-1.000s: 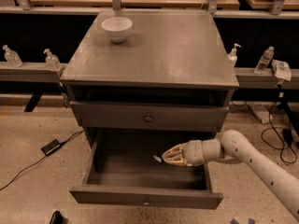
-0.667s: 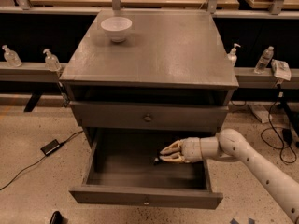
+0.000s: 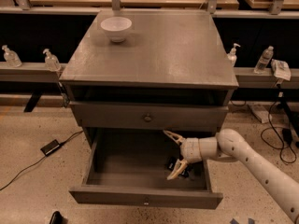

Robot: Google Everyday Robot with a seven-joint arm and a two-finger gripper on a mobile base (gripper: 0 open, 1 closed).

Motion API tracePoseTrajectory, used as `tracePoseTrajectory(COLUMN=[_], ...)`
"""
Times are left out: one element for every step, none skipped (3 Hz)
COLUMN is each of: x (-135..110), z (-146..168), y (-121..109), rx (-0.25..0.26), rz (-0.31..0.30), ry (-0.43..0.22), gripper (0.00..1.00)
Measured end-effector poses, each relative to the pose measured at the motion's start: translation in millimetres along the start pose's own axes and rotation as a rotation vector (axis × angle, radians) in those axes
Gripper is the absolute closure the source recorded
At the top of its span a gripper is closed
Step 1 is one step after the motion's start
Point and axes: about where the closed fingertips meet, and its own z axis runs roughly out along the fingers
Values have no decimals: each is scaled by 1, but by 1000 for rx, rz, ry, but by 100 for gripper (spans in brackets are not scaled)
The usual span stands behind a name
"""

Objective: Place rxbar blueberry into middle drawer

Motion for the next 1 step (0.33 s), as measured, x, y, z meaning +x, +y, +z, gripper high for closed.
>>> tracePoseTrajectory(x=[0], z=[0], y=[0], rx=[0], rz=[0], ry=[0], gripper=[0])
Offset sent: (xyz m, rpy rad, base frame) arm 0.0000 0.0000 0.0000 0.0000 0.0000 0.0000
